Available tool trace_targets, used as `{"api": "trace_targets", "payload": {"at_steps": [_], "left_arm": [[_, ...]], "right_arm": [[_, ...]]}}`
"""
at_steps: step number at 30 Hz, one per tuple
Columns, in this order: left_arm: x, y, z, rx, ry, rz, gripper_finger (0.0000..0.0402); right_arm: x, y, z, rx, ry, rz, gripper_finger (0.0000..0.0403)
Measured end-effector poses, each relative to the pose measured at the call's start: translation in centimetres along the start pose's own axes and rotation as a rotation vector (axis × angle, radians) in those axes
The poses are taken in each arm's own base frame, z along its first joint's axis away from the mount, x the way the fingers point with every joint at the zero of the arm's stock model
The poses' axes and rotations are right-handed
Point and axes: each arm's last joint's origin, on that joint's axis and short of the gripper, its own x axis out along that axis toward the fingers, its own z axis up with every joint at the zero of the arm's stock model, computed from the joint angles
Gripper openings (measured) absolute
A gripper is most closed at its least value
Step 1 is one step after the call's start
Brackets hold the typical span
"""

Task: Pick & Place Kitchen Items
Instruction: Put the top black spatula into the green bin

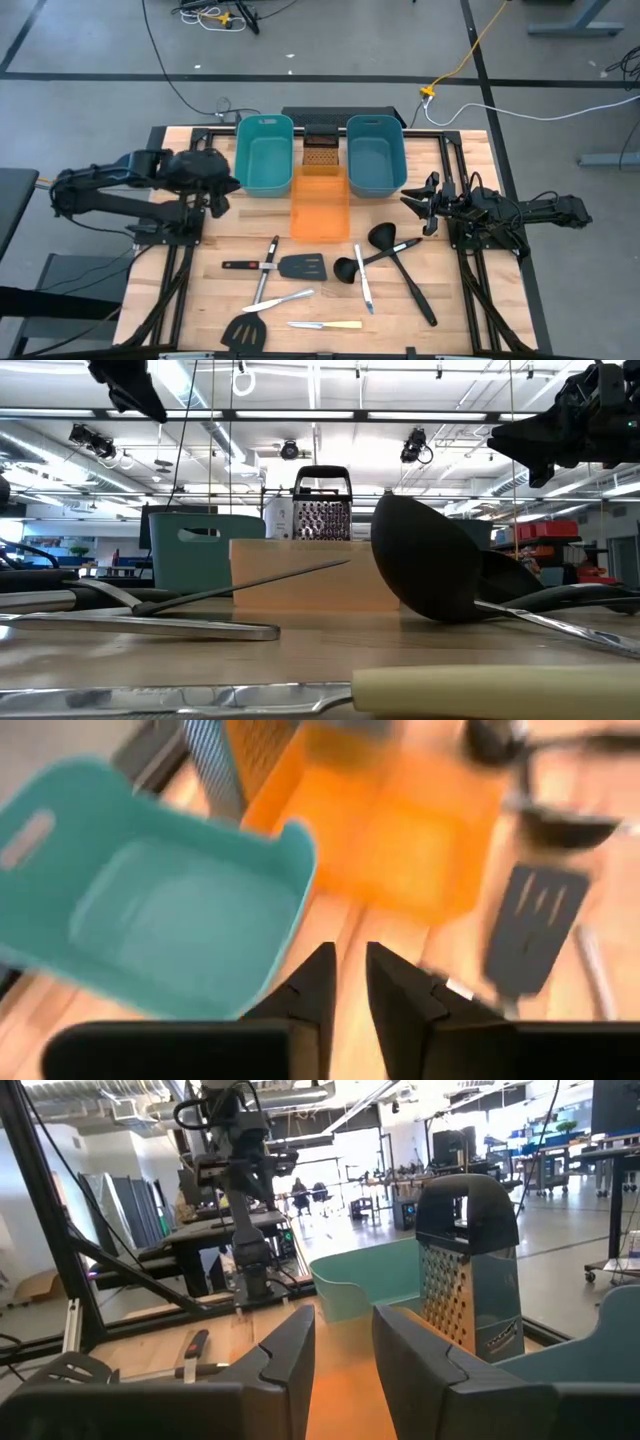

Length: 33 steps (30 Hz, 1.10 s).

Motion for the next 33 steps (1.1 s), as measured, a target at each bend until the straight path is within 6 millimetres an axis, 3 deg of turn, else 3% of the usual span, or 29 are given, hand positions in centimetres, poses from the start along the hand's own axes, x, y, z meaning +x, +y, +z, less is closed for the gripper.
{"api": "trace_targets", "payload": {"at_steps": [4, 10, 13, 22, 28, 33], "left_arm": [[0.4, -0.4, 0.7, 0.014, 0.139, 0.007, 0.0126], [1.2, -1.8, 0.8, 0.061, 0.240, -0.125, 0.0243], [1.6, -2.8, 0.6, 0.068, 0.296, -0.186, 0.0277], [4.7, -6.4, -2.4, 0.171, 0.492, -0.178, 0.0285], [5.5, -7.9, -2.6, 0.191, 0.452, -0.134, 0.0285], [6.8, -10.3, -3.7, 0.273, 0.522, -0.127, 0.0284]], "right_arm": [[0.0, 0.0, 0.0, -0.001, 0.001, -0.001, 0.0114], [0.0, 0.0, 0.0, -0.001, 0.001, -0.002, 0.0114], [0.0, 0.0, 0.0, -0.001, 0.002, -0.002, 0.0114], [0.0, 0.0, 0.0, -0.001, 0.003, -0.002, 0.0114], [0.0, 0.0, -0.1, -0.002, 0.006, -0.003, 0.0114], [0.0, 0.0, -0.1, 0.004, 0.007, -0.003, 0.0114]]}}
